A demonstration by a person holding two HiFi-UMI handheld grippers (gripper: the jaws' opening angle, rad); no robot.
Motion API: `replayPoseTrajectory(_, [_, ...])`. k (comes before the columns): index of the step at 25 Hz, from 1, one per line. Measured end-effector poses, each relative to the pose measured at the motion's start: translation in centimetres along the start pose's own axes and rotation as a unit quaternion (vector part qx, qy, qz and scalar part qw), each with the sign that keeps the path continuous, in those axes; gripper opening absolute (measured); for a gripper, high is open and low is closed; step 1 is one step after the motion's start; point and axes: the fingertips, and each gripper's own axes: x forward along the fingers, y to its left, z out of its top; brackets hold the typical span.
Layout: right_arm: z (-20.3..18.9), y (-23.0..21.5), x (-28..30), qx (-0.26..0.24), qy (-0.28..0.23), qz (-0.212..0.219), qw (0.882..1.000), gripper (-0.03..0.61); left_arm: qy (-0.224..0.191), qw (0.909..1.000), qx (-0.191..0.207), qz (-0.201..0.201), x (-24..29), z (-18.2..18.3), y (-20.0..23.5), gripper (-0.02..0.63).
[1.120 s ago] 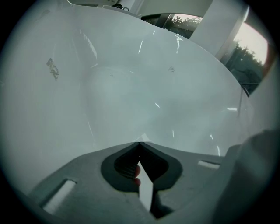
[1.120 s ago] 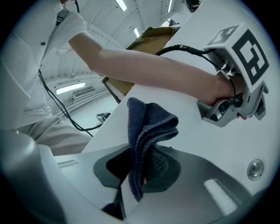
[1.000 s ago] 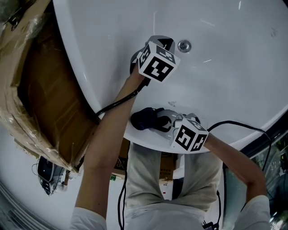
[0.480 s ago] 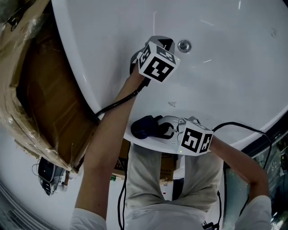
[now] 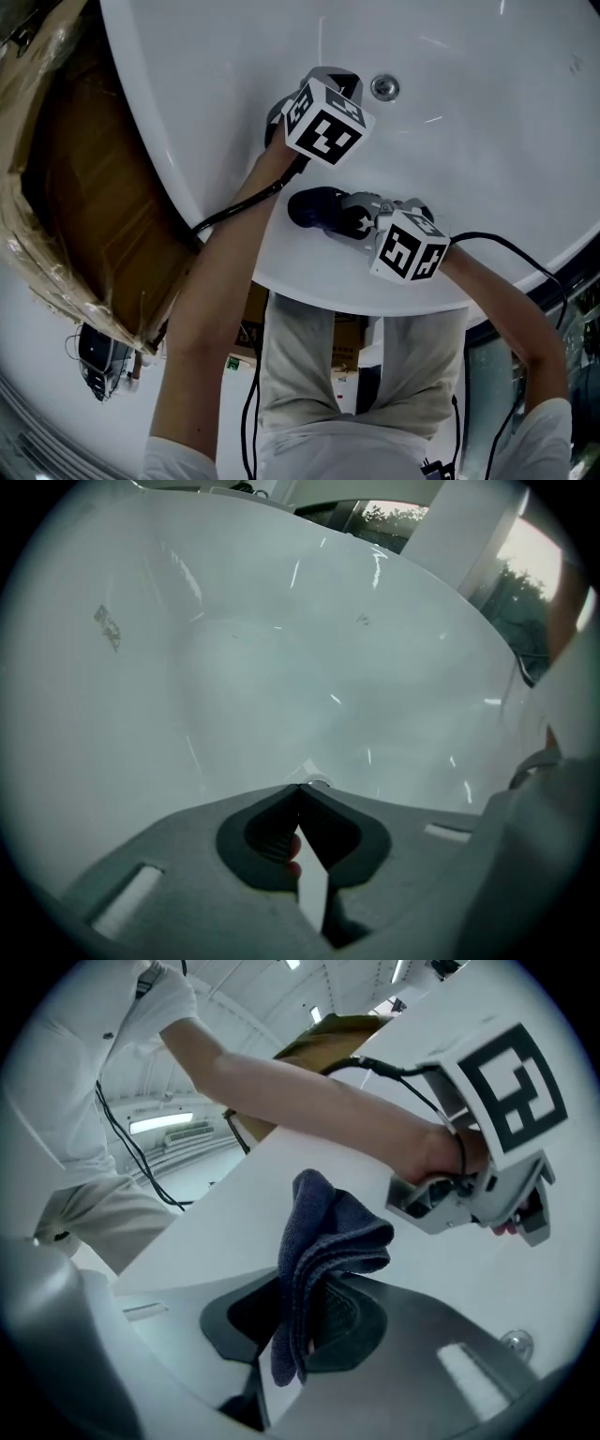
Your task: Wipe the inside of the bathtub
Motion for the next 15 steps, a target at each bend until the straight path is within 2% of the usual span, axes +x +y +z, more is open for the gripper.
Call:
replayPoseTrajectory(4, [-3.0,-3.8,0.3,0.010,0.027,-0.029,0.999,0.054,-0.001,0.9999,-0.009,0.005,0.0,-0.2,0.4,0.000])
replayPoseTrajectory(10, [-5.3,-8.6,-1.0,0.036,0.036,-0.086,0.995,0.054,0.001,1.0000,-0.006,0.002,0.5,0.1,0.1,0.000])
replayPoseTrajectory(15, [-6.7,-12.4,-1.4,0.028,0.049,-0.130,0.990,0.054,0.005,0.9999,-0.009,-0.004,1.2,0.0,-0.5,0.000])
